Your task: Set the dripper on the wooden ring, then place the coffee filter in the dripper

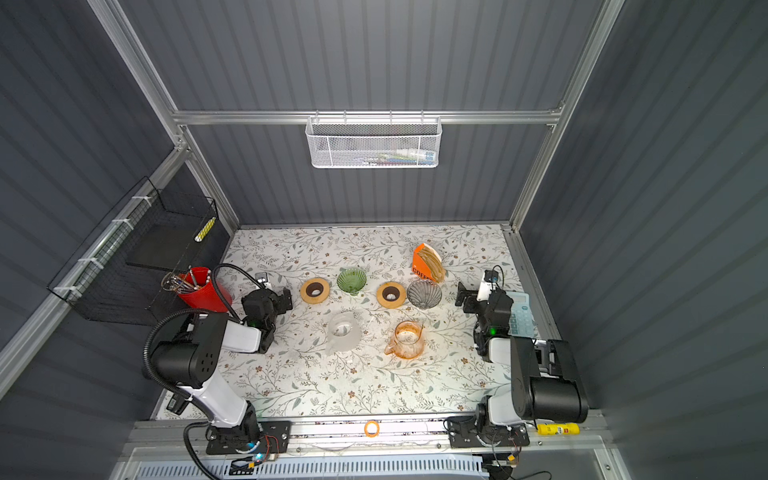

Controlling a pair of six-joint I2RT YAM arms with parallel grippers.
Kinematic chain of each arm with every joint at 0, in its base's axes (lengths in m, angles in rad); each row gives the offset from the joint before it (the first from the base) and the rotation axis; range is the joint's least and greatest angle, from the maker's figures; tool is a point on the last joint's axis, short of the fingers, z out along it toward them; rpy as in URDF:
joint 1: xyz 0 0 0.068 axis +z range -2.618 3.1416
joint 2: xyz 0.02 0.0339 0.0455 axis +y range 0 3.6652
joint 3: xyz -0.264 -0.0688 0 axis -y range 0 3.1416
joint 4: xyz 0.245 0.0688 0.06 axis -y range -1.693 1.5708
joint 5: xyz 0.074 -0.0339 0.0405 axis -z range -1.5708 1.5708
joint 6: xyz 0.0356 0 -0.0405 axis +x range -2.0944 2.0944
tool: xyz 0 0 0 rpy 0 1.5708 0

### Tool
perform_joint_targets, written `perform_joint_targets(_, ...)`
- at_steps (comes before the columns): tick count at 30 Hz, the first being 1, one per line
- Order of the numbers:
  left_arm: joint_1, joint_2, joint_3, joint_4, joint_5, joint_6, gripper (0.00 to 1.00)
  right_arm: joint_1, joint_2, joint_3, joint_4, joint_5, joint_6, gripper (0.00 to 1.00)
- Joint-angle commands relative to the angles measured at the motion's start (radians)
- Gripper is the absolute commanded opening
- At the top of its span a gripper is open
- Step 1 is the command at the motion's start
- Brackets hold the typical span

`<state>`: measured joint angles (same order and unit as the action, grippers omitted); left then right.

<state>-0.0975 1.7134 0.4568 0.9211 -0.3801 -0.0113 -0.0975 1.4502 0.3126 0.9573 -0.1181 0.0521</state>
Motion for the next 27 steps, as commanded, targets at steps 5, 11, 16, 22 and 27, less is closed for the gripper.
perform_joint_targets(5,-0.004,0.002,0.0,0.018,0.01,-0.012,1.0,-0.002,0.009,0.015,0.016,-0.006,0.003,0.99)
perform_joint_targets(11,-0.006,-0.107,0.072,-0.192,0.046,0.011,0.82,0.001,-0.154,0.045,-0.183,0.104,0.041,0.99)
perform_joint_targets(16,-0.009,-0.256,0.194,-0.48,0.114,-0.072,0.75,0.034,-0.306,0.144,-0.509,0.182,0.133,0.99)
perform_joint_targets(22,-0.098,-0.337,0.315,-0.73,0.152,-0.143,0.73,0.12,-0.44,0.228,-0.761,0.216,0.192,0.93)
perform_joint_targets(27,-0.192,-0.413,0.373,-0.931,0.146,-0.174,0.72,0.222,-0.51,0.265,-0.882,0.26,0.192,0.91)
